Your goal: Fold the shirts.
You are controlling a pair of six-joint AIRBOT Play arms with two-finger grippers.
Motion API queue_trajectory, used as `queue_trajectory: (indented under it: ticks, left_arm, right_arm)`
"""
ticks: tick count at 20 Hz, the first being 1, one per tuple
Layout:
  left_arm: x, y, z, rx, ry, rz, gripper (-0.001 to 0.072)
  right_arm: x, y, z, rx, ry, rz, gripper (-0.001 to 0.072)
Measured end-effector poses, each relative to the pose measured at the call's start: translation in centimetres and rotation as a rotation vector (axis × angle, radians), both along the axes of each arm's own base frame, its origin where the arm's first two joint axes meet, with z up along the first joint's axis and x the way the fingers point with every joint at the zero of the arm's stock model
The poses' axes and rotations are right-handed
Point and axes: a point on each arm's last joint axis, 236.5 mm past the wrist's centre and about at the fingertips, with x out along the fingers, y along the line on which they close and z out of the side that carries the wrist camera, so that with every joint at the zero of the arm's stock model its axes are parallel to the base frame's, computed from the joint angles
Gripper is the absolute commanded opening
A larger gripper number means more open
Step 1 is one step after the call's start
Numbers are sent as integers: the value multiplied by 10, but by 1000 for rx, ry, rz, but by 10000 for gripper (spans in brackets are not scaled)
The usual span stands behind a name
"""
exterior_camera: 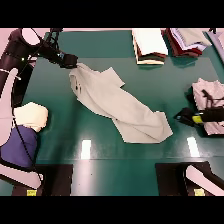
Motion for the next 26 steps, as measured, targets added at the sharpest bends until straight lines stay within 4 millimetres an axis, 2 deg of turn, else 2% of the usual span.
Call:
queue_trajectory:
  ticks: [3, 4, 6, 8, 10, 12, 13, 15, 17, 19, 21, 22, 24, 26]
  left_arm:
    - [-1, 1, 0, 1, 7, 3, 25]
    - [-2, 1, -1, 2, 13, 3, 25]
    - [-4, 1, -1, 1, 20, 5, 25]
    - [-4, 1, 3, -1, 15, 9, 25]
    - [-6, 4, 24, 0, -29, 16, 25]
    - [-8, 12, 66, 14, -130, 34, 25]
    - [-12, 18, 97, 23, -201, 46, 25]
    - [-29, 30, 165, 31, -358, 74, 25]
    - [-60, 41, 238, 18, -530, 101, 24]
    - [-101, 51, 306, -8, -703, 128, 25]
    - [-147, 60, 364, -43, -866, 151, 24]
    - [-169, 65, 387, -60, -937, 161, 24]
    - [-207, 72, 420, -84, -1042, 174, 24]
    - [-229, 76, 437, -97, -1101, 183, 24]
  right_arm:
    - [22, 31, -19, 6, 5, 96, 427]
    - [30, 42, -22, 14, 5, 127, 334]
    - [44, 59, -27, 9, 2, 190, 26]
    - [60, 69, -26, -9, -25, 241, 17]
    - [80, 72, -7, -21, -89, 266, 17]
    - [104, 68, 36, -44, -205, 271, 17]
    - [116, 62, 68, -64, -283, 266, 17]
    - [133, 47, 144, -116, -464, 240, 17]
    - [134, 32, 229, -188, -657, 207, 17]
    - [117, 20, 308, -260, -828, 175, 17]
    - [92, 11, 373, -333, -967, 134, 17]
    - [78, 7, 398, -362, -1018, 116, 17]
    - [52, 1, 439, -427, -1099, 79, 17]
    - [29, -5, 468, -481, -1145, 45, 16]
